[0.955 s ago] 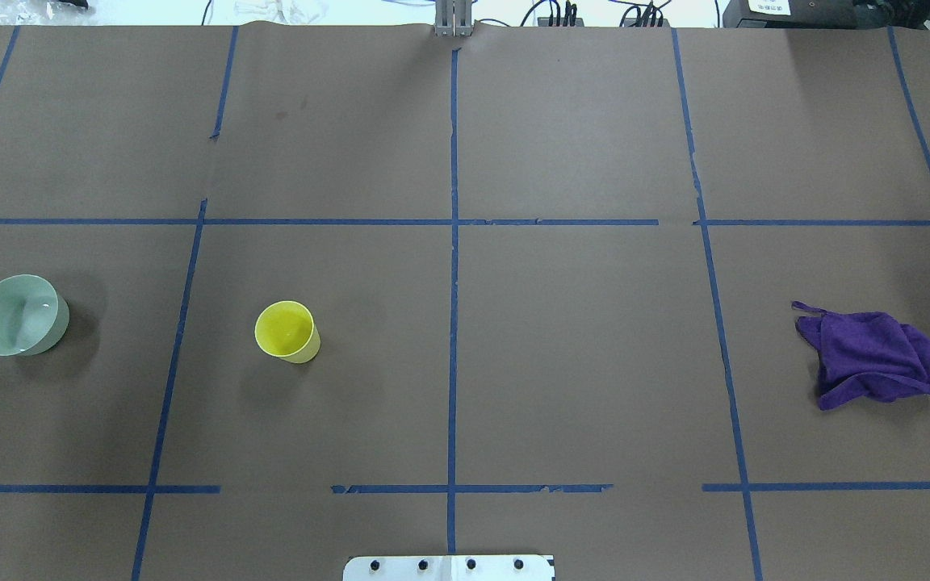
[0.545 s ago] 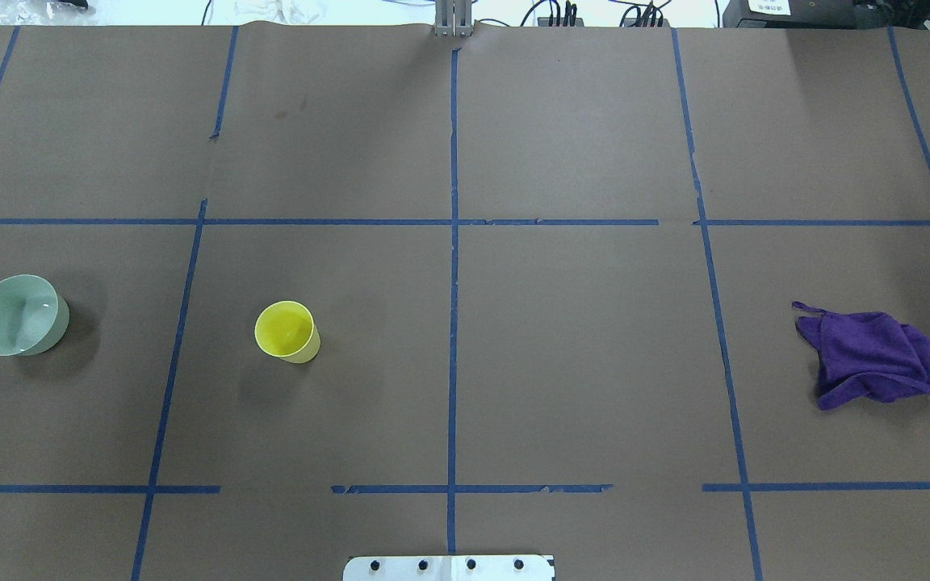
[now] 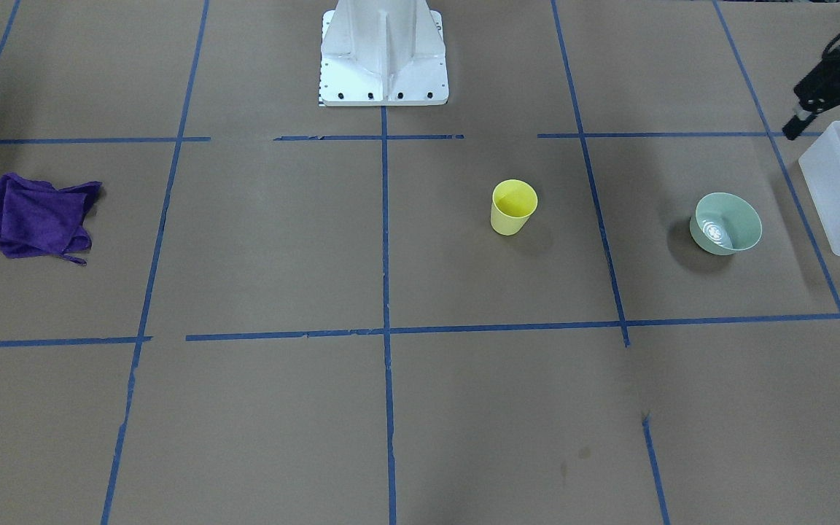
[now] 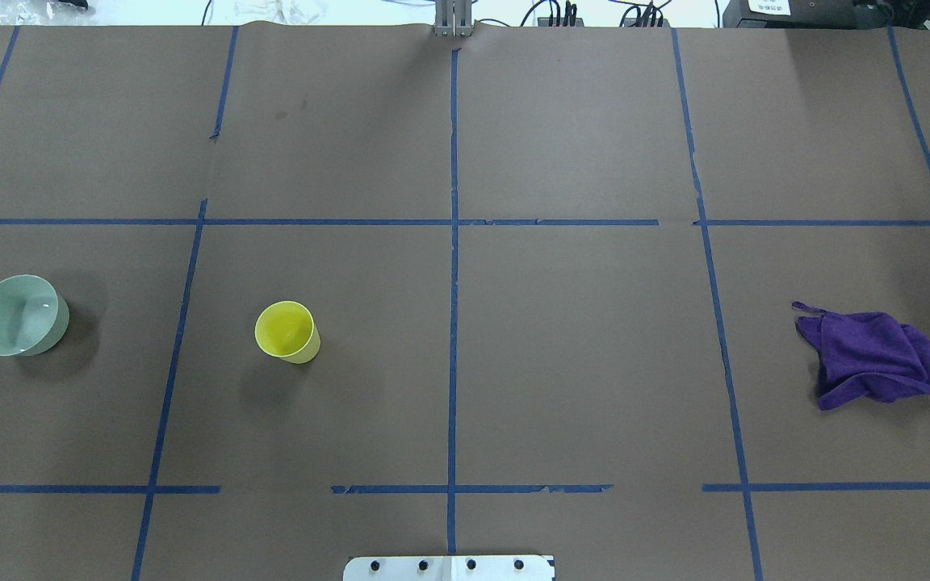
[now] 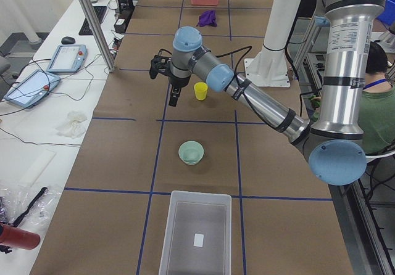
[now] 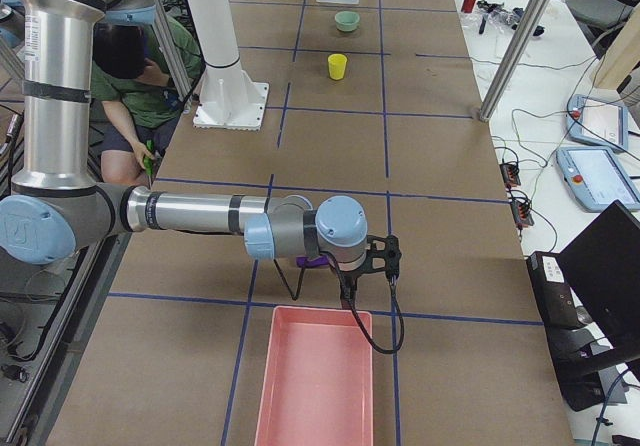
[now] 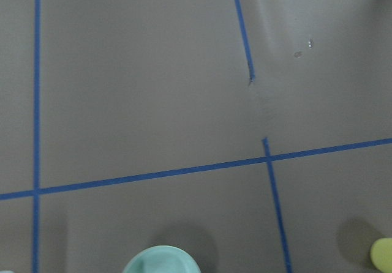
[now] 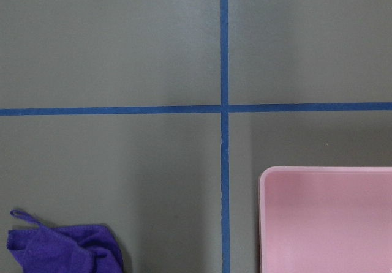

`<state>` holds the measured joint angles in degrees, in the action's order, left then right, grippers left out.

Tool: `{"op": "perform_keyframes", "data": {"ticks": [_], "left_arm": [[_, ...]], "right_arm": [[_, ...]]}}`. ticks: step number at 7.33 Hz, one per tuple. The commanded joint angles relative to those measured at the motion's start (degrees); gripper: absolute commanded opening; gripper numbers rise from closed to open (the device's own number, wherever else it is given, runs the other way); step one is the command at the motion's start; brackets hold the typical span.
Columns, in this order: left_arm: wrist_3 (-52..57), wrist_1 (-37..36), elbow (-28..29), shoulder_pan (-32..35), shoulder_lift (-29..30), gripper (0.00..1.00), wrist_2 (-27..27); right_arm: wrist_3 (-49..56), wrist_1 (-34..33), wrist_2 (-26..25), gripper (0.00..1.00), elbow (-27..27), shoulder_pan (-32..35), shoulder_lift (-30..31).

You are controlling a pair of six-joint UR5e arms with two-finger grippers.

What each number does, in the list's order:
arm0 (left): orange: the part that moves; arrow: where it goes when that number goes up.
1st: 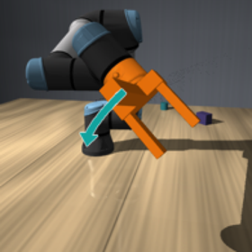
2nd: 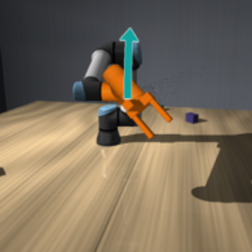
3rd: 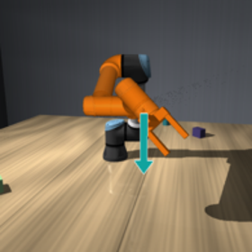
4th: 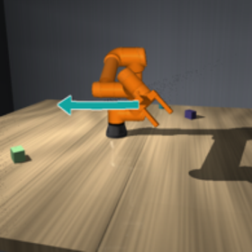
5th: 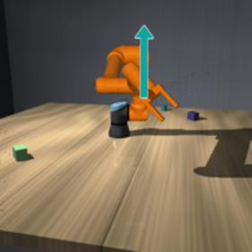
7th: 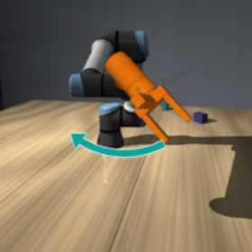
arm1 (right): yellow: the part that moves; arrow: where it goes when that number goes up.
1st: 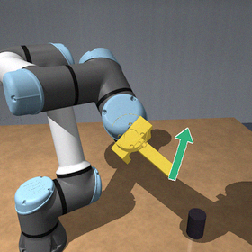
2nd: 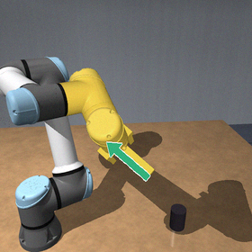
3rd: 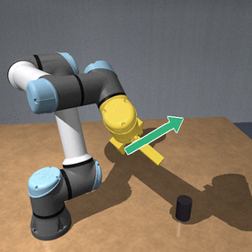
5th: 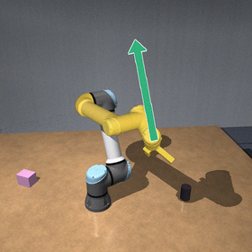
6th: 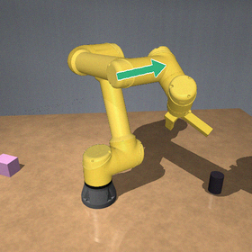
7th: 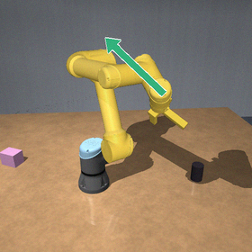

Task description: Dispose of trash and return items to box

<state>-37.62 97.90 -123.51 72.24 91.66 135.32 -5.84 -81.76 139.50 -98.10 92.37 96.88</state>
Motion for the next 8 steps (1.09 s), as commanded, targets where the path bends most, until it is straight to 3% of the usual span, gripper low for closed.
{"op": "perform_keyframes", "data": {"ticks": [1,4,7,8], "left_arm": [[-20.83,7.30,-1.56,-15.13,0.09,1.00,-10.37],[-36.80,6.70,0.44,-32.56,4.74,0.98,-26.74],[-41.73,6.61,11.59,-38.46,14.22,0.98,-31.06],[-42.70,6.61,12.23,-39.70,14.50,0.97,-31.52]], "right_arm": [[-0.14,-0.16,0.32,1.00,-0.87,0.00,-0.82],[-0.22,0.37,0.24,1.00,-0.17,-0.09,-0.03],[-0.23,0.28,0.33,1.00,-0.08,-0.09,-0.20],[-0.23,0.19,0.42,1.00,-0.08,-0.09,-0.20]]}}
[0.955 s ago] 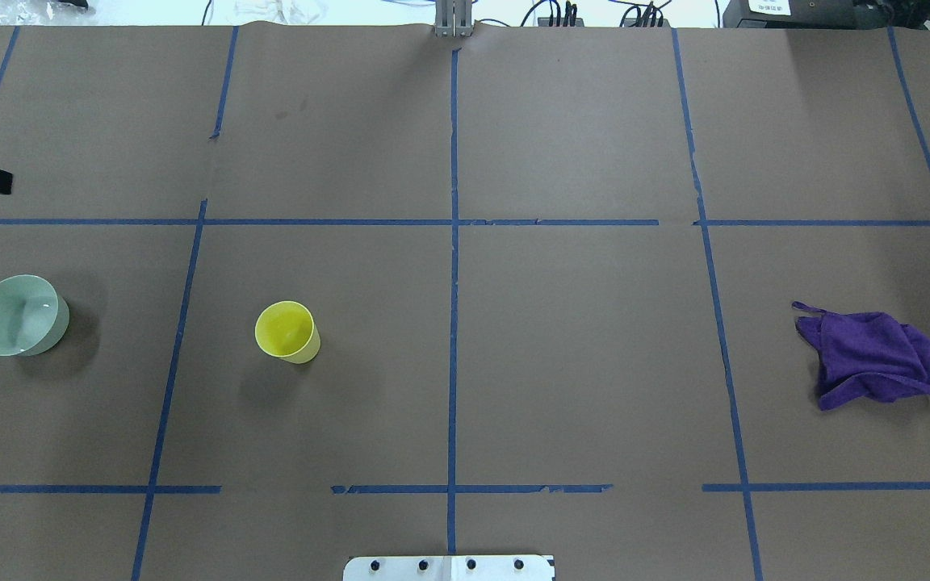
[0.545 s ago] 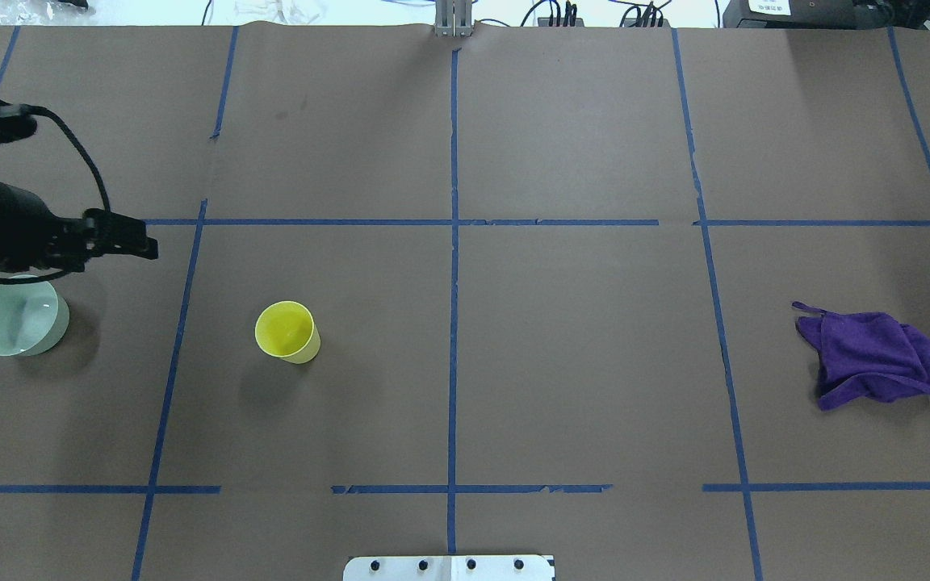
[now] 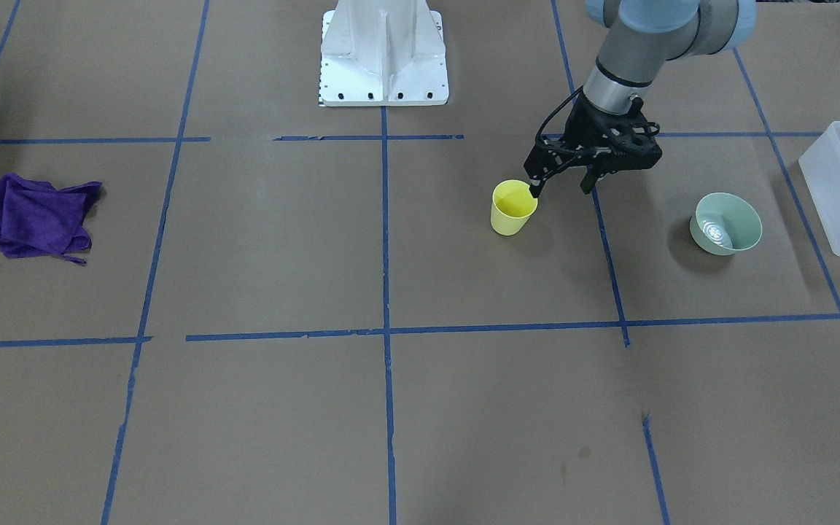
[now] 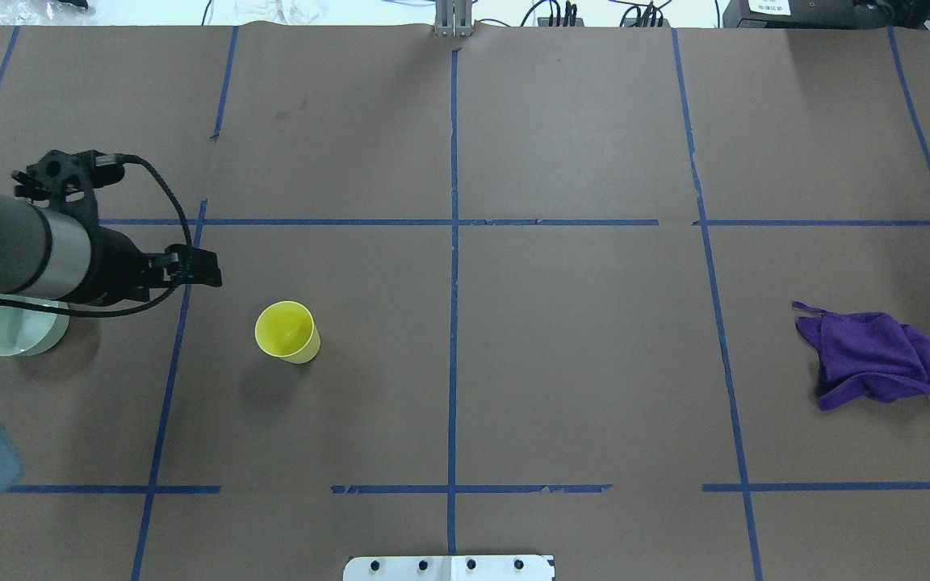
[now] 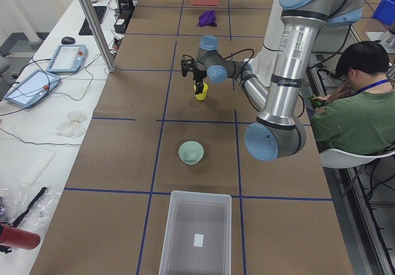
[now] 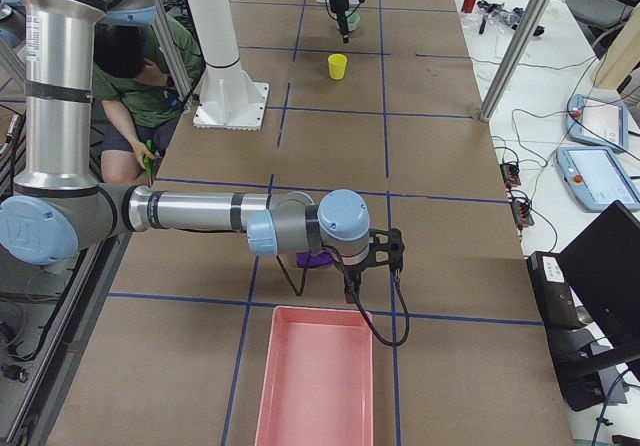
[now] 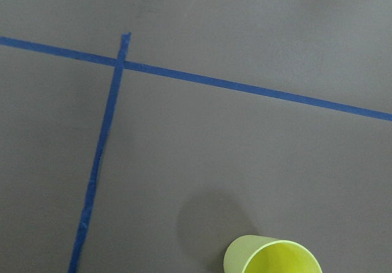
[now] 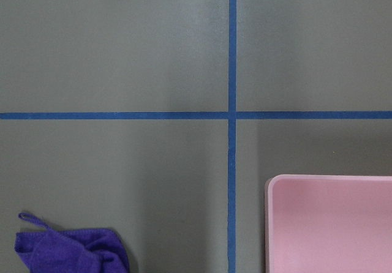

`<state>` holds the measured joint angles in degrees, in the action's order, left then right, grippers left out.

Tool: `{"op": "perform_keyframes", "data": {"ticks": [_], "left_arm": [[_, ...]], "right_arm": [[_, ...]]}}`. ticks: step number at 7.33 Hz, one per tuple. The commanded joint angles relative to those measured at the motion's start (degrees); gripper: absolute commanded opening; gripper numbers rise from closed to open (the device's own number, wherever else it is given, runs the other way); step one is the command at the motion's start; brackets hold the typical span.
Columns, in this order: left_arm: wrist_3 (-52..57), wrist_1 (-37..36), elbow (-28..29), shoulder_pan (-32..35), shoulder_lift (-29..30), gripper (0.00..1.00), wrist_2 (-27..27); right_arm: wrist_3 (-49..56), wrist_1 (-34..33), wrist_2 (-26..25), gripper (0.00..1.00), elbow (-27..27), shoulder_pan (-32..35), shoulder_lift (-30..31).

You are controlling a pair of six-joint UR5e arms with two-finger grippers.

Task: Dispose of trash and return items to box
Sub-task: 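Reach the left gripper down to the yellow cup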

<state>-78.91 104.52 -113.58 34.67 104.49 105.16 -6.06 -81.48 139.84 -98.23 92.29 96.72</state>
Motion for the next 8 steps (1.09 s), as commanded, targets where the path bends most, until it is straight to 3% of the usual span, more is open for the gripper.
{"op": "perform_keyframes", "data": {"ticks": [1,4,6,7,8], "left_arm": [[-1.43,-0.01,2.39,-2.93,1.59,0.94,-1.45],[-1.25,0.07,3.97,-3.81,1.42,0.93,-1.36],[-1.25,0.07,5.82,-4.87,1.59,0.82,-1.37],[-1.25,0.07,5.74,-4.87,1.68,0.55,-1.36],[-1.25,-0.01,5.39,-4.79,1.68,0.06,-1.19]], "right_arm": [[0.00,-0.08,0.08,1.00,0.05,0.00,-0.04],[-0.18,-0.17,0.25,1.00,0.05,0.00,-0.39],[-0.26,-0.17,0.61,1.00,0.05,0.00,-0.48],[-0.35,-0.17,0.61,1.00,0.05,0.00,-0.57],[-0.35,-0.17,0.61,1.00,0.05,0.00,-0.57]]}}
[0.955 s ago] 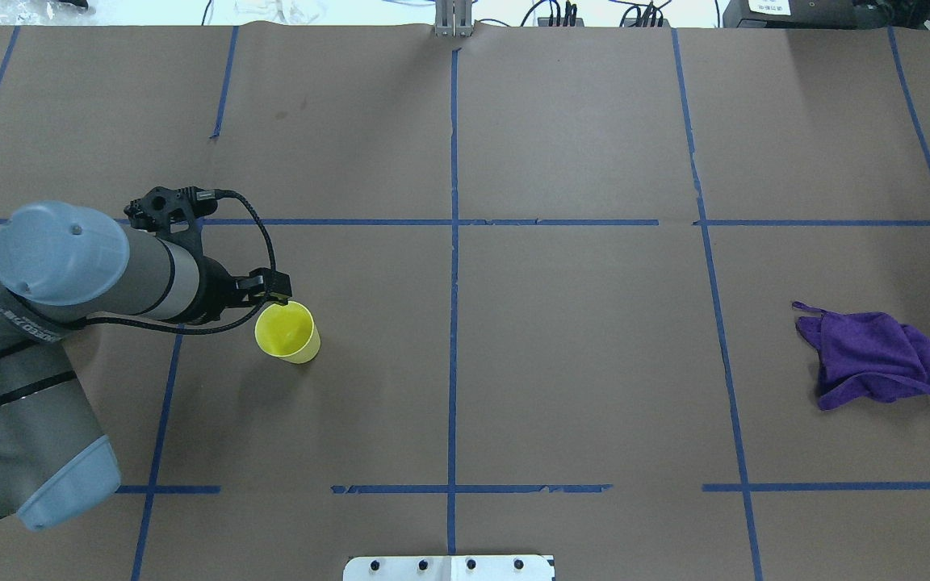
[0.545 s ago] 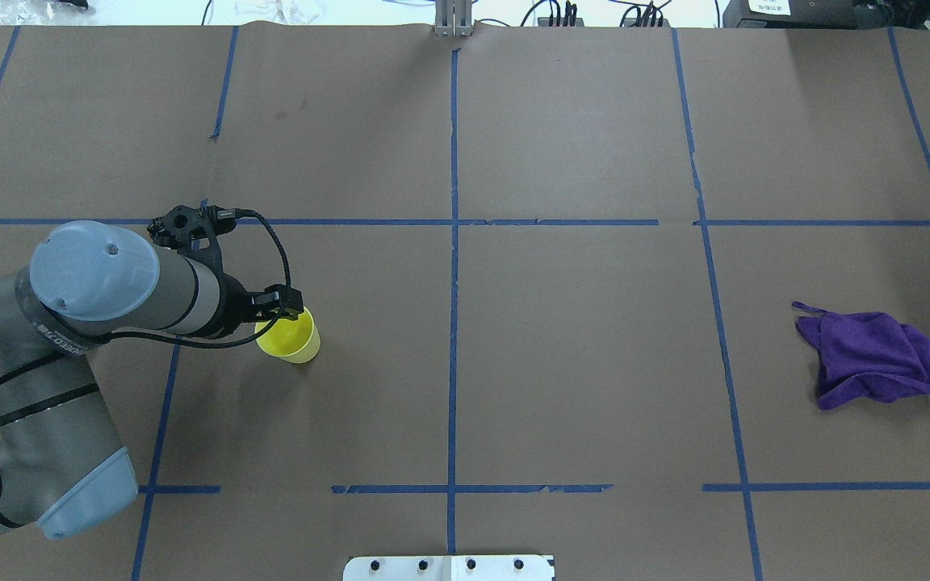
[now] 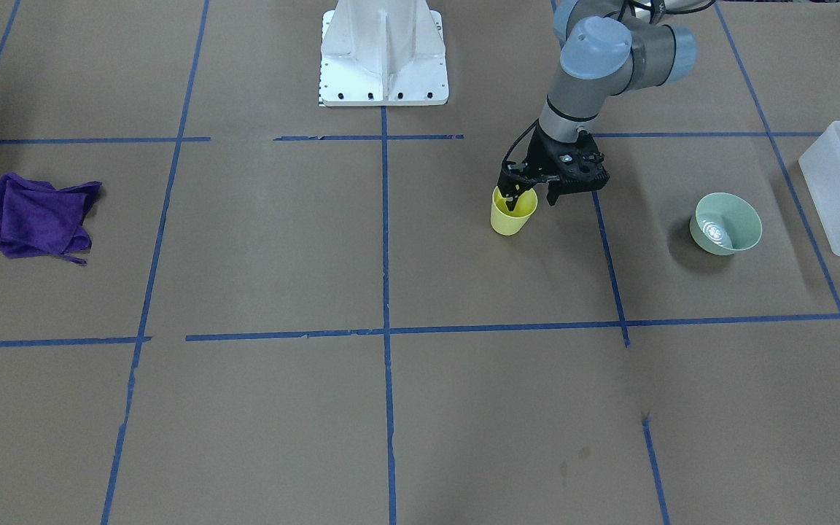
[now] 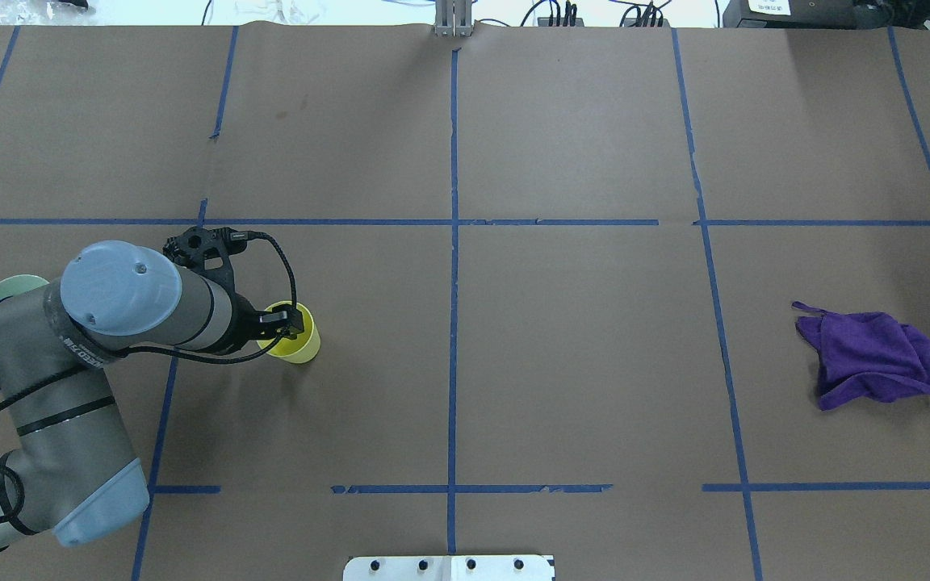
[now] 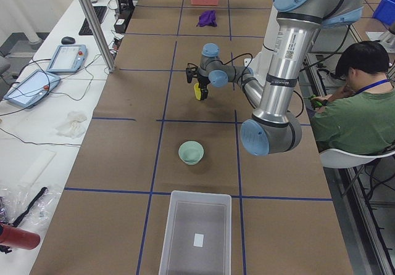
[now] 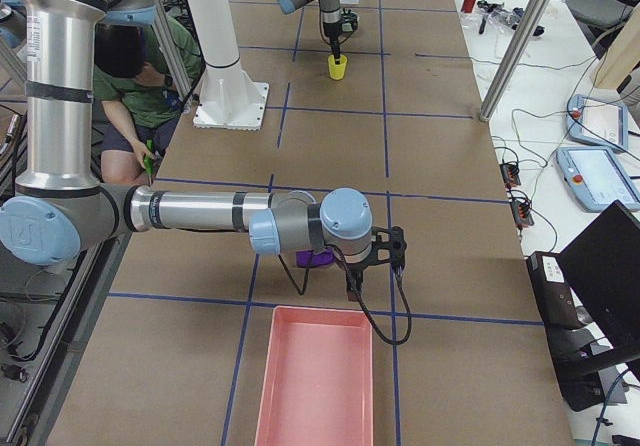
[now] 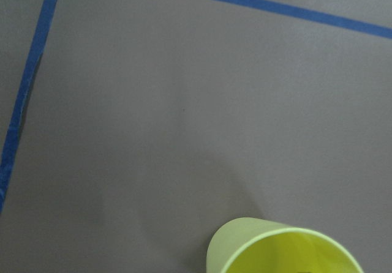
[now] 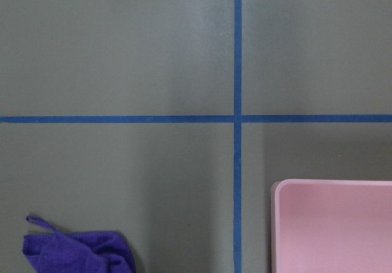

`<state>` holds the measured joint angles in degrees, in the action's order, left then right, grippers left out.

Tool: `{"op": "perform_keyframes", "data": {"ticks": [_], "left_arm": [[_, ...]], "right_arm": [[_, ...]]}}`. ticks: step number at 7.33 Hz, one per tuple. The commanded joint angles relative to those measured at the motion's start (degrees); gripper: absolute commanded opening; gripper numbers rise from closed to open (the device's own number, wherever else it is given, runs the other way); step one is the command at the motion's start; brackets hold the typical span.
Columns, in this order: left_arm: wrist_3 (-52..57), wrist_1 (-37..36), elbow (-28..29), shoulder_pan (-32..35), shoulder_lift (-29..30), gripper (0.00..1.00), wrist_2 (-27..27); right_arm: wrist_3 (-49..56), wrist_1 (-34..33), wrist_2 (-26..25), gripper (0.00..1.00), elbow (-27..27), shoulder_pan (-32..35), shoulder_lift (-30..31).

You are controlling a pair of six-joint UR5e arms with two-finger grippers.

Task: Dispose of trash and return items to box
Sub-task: 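Close the left gripper on the yellow cup rim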

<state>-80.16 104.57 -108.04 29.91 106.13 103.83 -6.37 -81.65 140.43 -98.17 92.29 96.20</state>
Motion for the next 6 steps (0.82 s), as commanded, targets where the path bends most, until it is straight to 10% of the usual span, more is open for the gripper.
{"op": "perform_keyframes", "data": {"ticks": [1,6], "left_arm": [[0.18,-0.51,-0.51,0.06,0.13,0.00,0.23],[3.67,-18.81,-9.97,6.27,5.38,0.00,0.76]], "right_arm": [[-0.05,0.00,0.11,1.00,0.00,0.00,-0.05],[-11.86,3.48,1.43,1.00,-0.79,-3.75,0.04]]}}
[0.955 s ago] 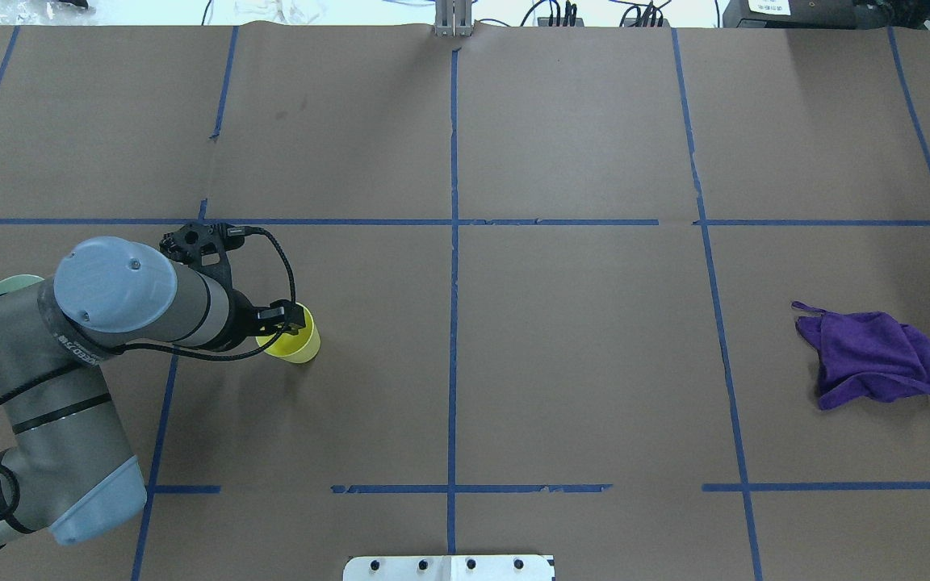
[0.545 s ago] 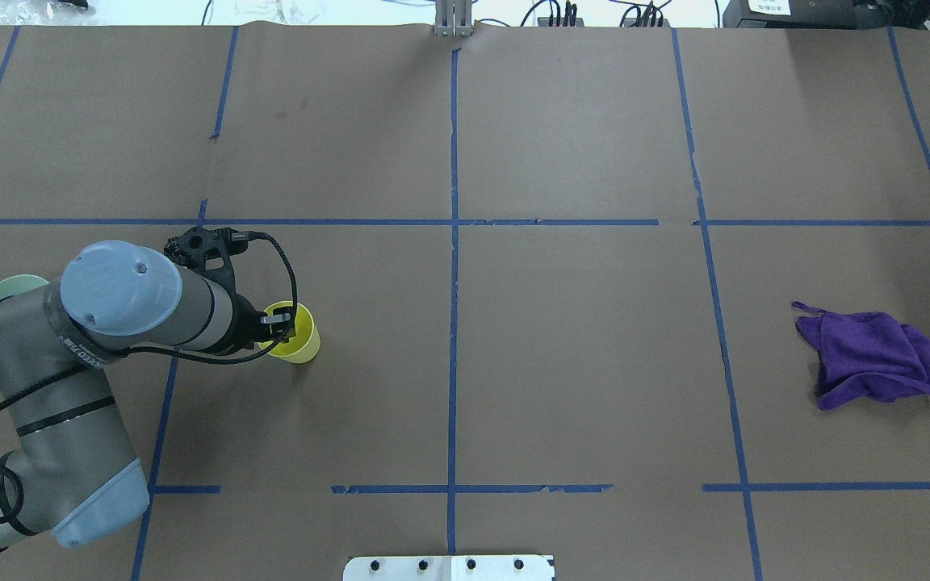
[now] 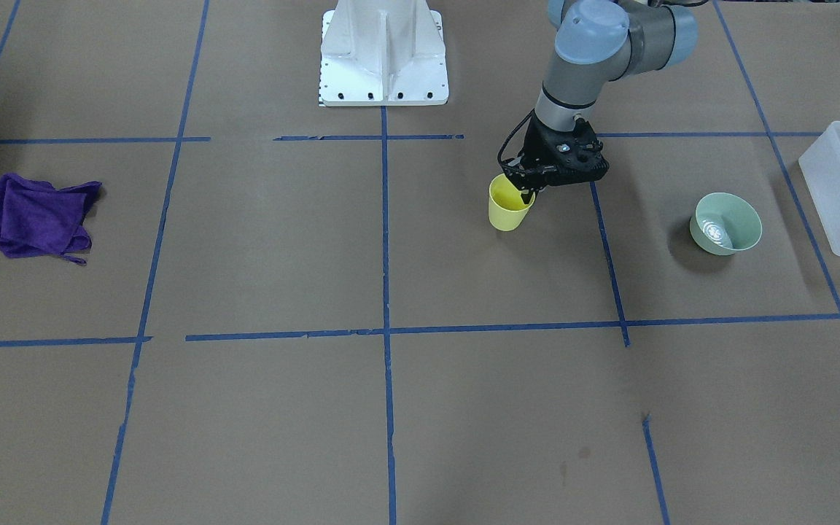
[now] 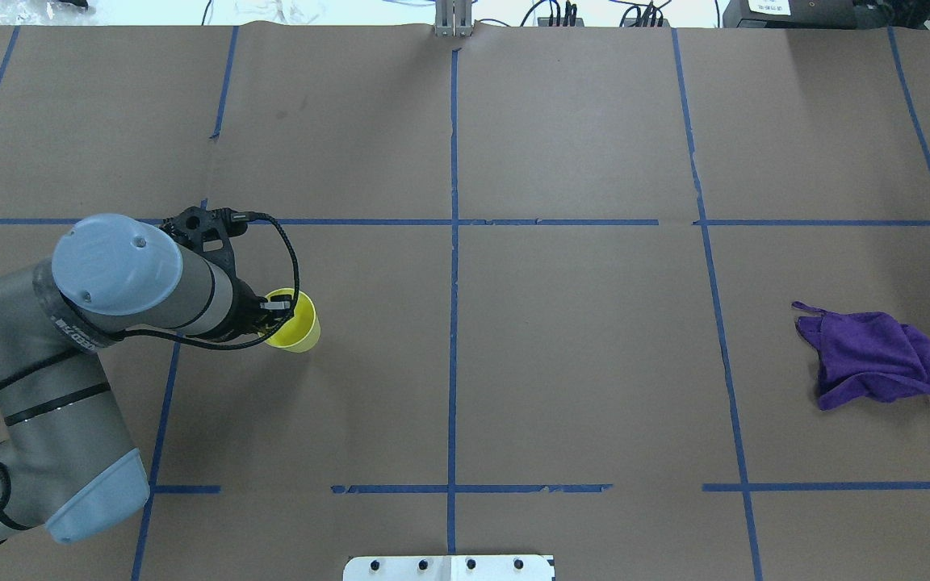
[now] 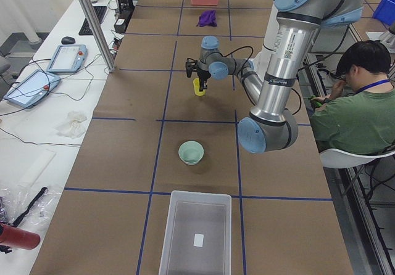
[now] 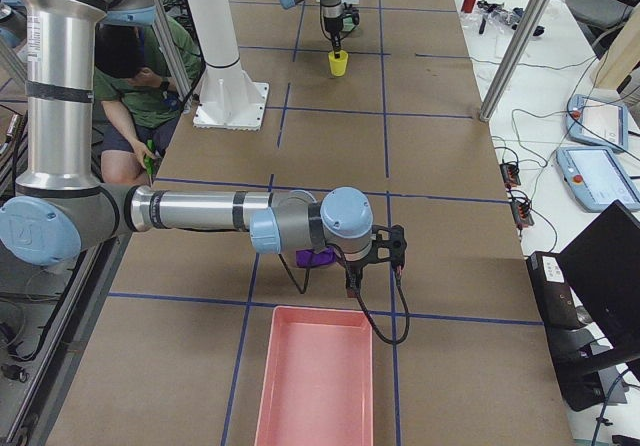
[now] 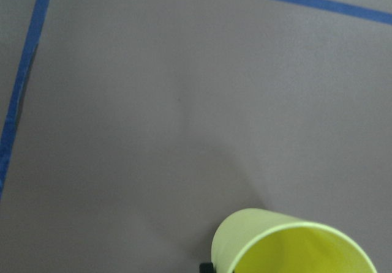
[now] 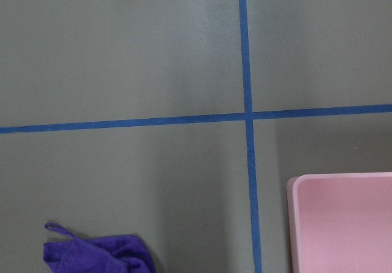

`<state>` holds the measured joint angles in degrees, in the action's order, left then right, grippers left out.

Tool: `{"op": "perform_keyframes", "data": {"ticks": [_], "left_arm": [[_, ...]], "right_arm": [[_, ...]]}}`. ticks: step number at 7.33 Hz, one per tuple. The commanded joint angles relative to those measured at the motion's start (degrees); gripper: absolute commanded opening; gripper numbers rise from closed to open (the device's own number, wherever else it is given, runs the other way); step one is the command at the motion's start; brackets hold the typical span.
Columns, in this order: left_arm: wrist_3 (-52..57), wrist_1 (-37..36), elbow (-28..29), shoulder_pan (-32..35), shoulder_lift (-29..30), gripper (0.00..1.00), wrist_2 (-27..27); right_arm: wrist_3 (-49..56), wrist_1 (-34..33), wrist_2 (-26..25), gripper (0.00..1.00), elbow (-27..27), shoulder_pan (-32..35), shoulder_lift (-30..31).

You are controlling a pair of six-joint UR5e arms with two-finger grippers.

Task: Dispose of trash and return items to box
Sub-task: 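Close the left gripper on the yellow cup rim, then lift the yellow cup with the left gripper while the right reaches the purple cloth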

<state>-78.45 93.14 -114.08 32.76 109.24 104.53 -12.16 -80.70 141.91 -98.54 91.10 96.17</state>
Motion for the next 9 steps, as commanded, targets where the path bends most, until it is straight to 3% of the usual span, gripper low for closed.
{"op": "perform_keyframes", "data": {"ticks": [1,3,5,7,9], "left_arm": [[3.81,-11.62,-6.22,4.50,3.34,0.00,1.19],[9.78,-12.89,-9.57,14.13,3.61,0.00,8.90],[17.06,-13.15,-10.54,19.42,3.09,0.00,9.38],[25.59,-16.75,-10.90,23.91,2.82,0.00,9.90],[33.15,-17.46,-10.99,27.87,0.72,0.00,9.91]], "right_arm": [[-12.56,8.39,-0.67,1.00,-0.51,-5.64,0.77],[-22.44,21.40,-5.66,1.00,-0.60,-14.16,5.23],[-26.58,25.92,-6.38,1.00,-0.68,-20.41,8.14],[-36.93,33.89,-13.03,1.00,-1.38,-30.40,11.04],[-37.59,35.52,-16.83,1.00,-1.39,-36.06,12.20]]}}
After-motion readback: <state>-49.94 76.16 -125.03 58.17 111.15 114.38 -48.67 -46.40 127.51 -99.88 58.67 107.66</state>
